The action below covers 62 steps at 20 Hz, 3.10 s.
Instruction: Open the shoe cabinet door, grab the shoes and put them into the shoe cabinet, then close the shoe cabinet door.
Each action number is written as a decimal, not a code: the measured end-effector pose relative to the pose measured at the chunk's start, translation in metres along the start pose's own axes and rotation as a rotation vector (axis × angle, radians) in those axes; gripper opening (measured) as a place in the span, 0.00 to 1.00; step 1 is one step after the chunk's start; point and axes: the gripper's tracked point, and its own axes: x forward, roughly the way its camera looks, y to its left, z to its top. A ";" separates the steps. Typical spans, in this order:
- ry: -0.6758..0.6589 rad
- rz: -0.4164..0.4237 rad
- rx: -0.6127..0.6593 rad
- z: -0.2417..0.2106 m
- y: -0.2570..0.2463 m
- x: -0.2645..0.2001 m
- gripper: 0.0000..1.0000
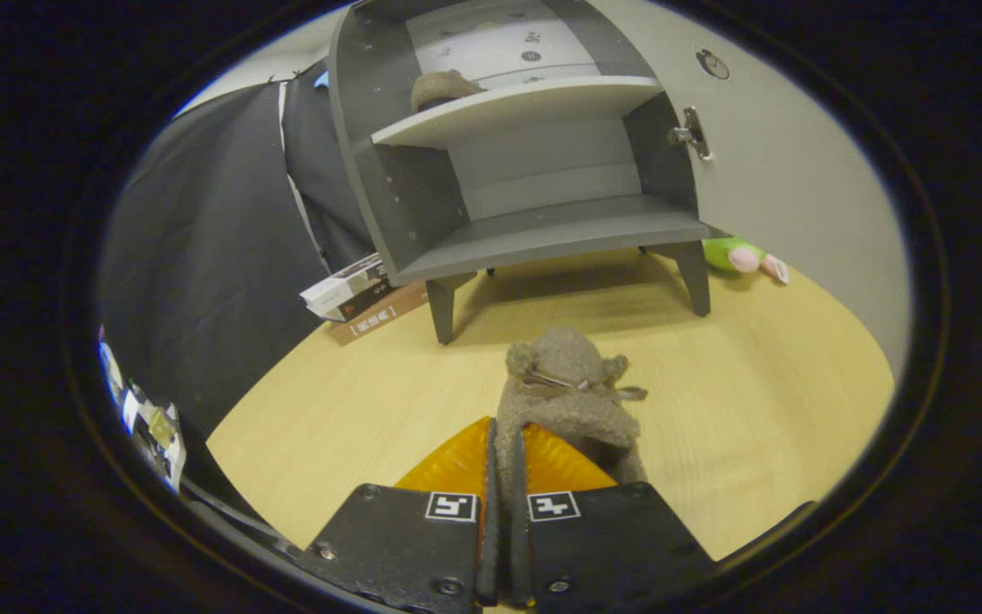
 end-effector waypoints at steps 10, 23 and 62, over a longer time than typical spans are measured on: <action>-0.237 0.042 -0.099 0.107 0.061 -0.101 0.09; -0.429 -0.007 -0.248 0.305 0.109 -0.159 0.09; -0.025 -0.481 -0.323 0.448 -0.030 0.128 0.35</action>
